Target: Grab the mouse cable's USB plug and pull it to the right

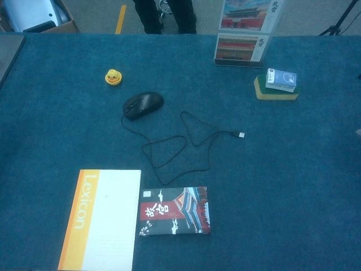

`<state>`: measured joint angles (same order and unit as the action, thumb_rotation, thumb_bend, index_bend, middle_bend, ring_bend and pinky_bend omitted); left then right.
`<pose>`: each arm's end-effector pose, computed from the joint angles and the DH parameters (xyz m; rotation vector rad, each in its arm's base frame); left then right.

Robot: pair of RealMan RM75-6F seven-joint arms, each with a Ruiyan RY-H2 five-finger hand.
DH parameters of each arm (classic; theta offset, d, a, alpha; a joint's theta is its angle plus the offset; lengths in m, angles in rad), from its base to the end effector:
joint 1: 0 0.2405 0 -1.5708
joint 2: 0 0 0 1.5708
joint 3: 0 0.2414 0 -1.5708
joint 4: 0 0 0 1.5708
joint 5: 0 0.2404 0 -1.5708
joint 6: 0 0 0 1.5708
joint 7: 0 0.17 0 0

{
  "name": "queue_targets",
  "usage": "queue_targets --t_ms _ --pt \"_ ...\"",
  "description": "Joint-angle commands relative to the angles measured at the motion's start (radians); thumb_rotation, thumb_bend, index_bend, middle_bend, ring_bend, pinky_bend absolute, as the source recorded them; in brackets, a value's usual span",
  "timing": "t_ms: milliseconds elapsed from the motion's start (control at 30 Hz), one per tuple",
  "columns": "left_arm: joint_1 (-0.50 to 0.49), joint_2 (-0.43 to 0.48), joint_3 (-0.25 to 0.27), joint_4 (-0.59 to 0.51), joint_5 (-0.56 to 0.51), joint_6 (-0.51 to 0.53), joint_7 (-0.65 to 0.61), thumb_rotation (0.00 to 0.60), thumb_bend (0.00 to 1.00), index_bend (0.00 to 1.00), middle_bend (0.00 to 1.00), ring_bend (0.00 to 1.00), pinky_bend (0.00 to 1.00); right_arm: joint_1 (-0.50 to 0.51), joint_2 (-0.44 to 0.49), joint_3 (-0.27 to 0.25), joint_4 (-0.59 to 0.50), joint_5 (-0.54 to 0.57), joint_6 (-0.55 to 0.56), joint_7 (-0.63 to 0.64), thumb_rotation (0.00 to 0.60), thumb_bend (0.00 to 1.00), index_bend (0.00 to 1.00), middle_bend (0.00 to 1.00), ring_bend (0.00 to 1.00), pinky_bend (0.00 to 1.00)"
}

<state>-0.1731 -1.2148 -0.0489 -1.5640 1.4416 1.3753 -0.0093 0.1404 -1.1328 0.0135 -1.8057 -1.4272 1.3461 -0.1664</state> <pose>-0.3046 0.2345 0.0845 -1.4309 -1.0045 -0.9174 -0.2706 -0.2077 0.0771 1.4869 -1.0631 0.8381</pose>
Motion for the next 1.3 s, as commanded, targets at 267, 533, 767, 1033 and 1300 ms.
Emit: queue_targets --t_ms 267,533,767,1033,1300 --pt "0.019 -0.001 -0.003 -0.006 0.004 0.034 -0.032 0.6 0.0 0.44 0.3 0.31 0.52 0.018 -0.03 -0.008 -0.003 -0.009 -0.041 0.01 0.6 0.05 0.63 0.23 0.02 0.02" --pt "0.012 -0.024 -0.023 -0.012 0.022 0.058 -0.081 0.6 0.0 0.44 0.3 0.31 0.52 0.046 -0.063 0.016 -0.008 0.015 -0.069 -0.007 0.6 0.05 0.63 0.23 0.02 0.02" --pt "0.019 -0.049 -0.031 -0.007 0.049 0.097 -0.194 0.6 0.0 0.44 0.3 0.31 0.52 0.087 -0.105 0.038 -0.027 0.061 -0.122 -0.052 0.6 0.05 0.63 0.23 0.02 0.02" --pt "0.035 -0.039 -0.037 0.007 0.049 0.122 -0.278 0.6 0.0 0.44 0.29 0.31 0.52 0.193 -0.057 0.063 -0.135 0.268 -0.28 -0.255 0.6 0.22 0.53 0.12 0.0 0.02" --pt "0.036 -0.034 -0.034 0.013 0.05 0.116 -0.295 0.6 0.0 0.44 0.29 0.31 0.52 0.279 -0.097 0.082 -0.136 0.388 -0.319 -0.353 0.6 0.4 0.51 0.1 0.0 0.02"
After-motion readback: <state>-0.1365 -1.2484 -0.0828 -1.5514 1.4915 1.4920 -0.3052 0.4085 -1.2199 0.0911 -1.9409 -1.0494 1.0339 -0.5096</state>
